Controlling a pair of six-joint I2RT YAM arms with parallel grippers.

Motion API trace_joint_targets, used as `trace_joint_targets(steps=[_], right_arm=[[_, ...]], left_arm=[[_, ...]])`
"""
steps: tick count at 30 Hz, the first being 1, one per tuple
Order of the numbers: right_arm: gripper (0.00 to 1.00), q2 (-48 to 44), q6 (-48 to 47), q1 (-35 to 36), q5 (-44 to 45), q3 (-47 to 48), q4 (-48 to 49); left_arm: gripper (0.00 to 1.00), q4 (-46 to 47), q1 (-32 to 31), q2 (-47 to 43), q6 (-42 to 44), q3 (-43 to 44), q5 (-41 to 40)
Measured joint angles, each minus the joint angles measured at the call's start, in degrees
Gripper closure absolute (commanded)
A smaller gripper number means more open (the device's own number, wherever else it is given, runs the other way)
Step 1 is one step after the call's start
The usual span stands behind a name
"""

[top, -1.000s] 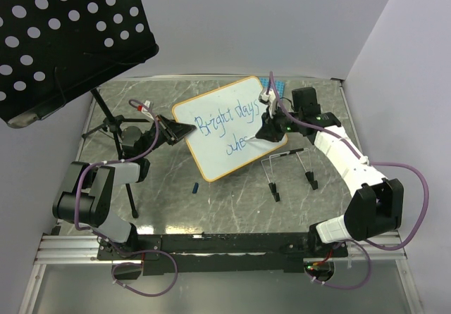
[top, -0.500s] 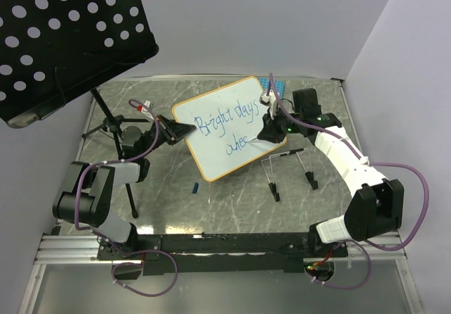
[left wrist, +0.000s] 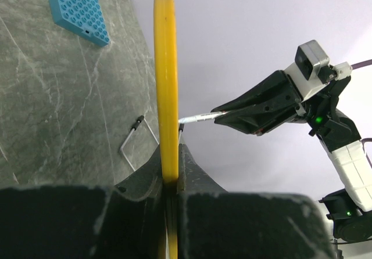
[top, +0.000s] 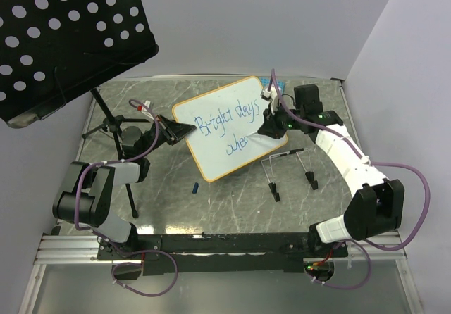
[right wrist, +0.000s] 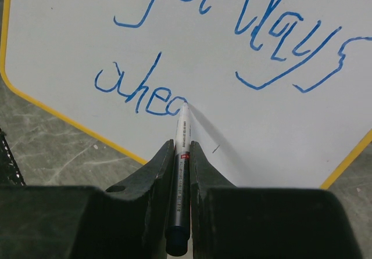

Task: Write a sentence on the whiteboard
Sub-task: Write on the whiteboard with the whiteboard.

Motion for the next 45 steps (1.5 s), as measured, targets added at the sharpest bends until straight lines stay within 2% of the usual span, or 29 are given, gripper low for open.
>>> trace_joint_targets(steps=[17, 30, 45], right_arm=[[1.0, 0.96, 0.07, -0.07, 0.33, 0.55, 0.31], [1.0, -0.98, -1.11, -0.15, -0.02, -3.65, -0.94], [1.0, -3.04, -0.26, -3.41, -1.25, -1.86, -1.68]], left_arm=[[0.99, -0.02, 0.0, -0.02, -0.02, 0.0, 0.31], [0.99, -0.5, 0.11, 0.0, 0.66, 0.0, 0.24], [0.99, 0.02, 0.11, 0.0, 0.57, 0.0, 0.35]])
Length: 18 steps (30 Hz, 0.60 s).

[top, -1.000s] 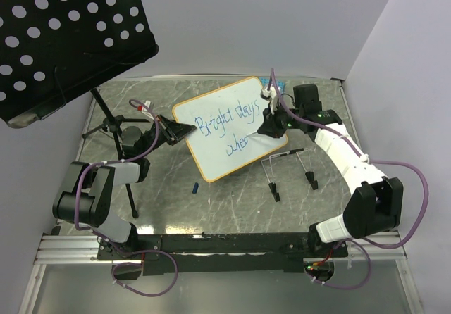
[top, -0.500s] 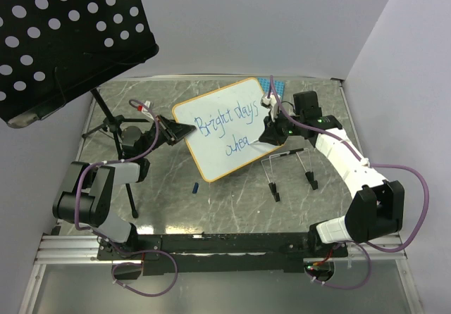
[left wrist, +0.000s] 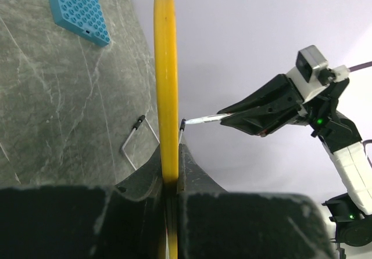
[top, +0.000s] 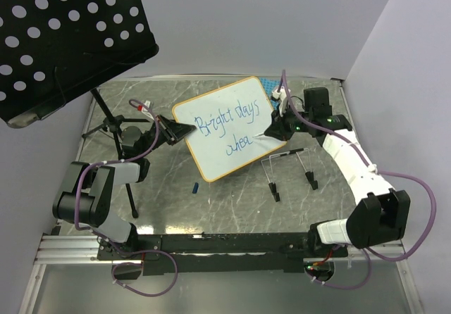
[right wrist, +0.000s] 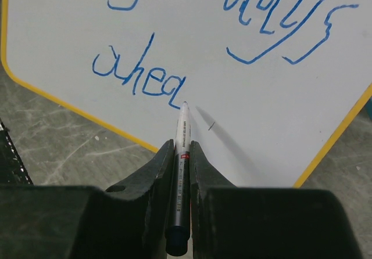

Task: Write a sentence on the whiteboard
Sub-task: Write on the whiteboard with the whiteboard.

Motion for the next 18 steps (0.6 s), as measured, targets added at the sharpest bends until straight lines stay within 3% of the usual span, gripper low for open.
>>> trace_joint_targets(steps=[18], right_arm=[[1.0, -1.44, 1.81, -2.21, -1.44, 0.24, 5.11]], left_arm=[[0.99, 0.0, 0.0, 0.0, -0.09, 0.0, 0.0]])
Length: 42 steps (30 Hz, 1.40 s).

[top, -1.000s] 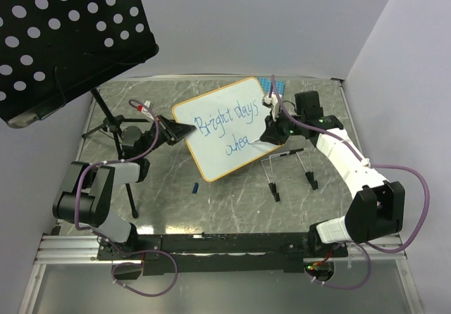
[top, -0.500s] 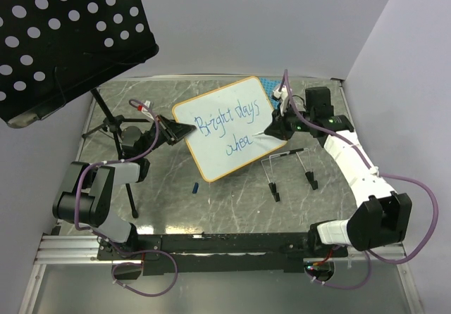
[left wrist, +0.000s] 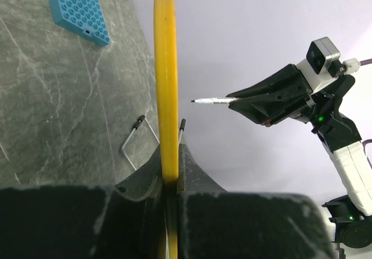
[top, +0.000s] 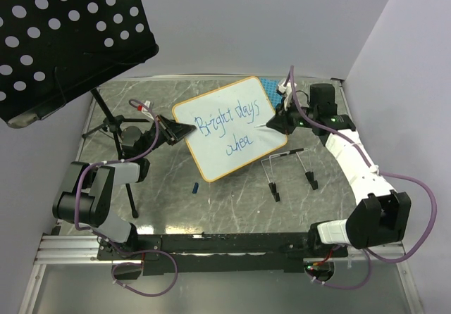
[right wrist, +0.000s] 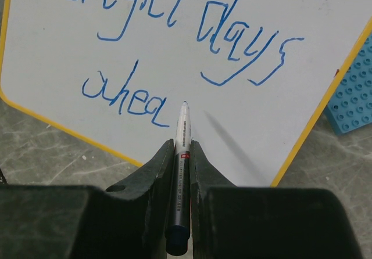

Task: Write a sentence on the whiteboard
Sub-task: Write on the whiteboard with the whiteboard.

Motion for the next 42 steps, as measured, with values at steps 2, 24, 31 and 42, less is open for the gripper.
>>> trace_joint_targets(steps=[2, 24, 31, 42], right_arm=[[1.0, 0.55, 0.31, -0.04, -0.04, 0.0, 1.29], [1.0, 6.58, 2.32, -0.09, 0.66, 0.2, 4.87], [1.0, 6.84, 1.86, -0.09, 0.55, 0.26, 4.76], [1.0, 5.79, -0.15, -0.09, 0.33, -1.64, 3.65]], left_arm=[[0.99, 0.0, 0.0, 0.0, 0.0, 0.0, 0.0], [0.99, -0.07, 0.11, 0.0, -0.44, 0.0, 0.22], [0.99, -0.11, 0.11, 0.0, -0.42, 0.0, 0.22], [0.99, -0.39, 0.17, 0.0, -0.37, 0.0, 0.2]])
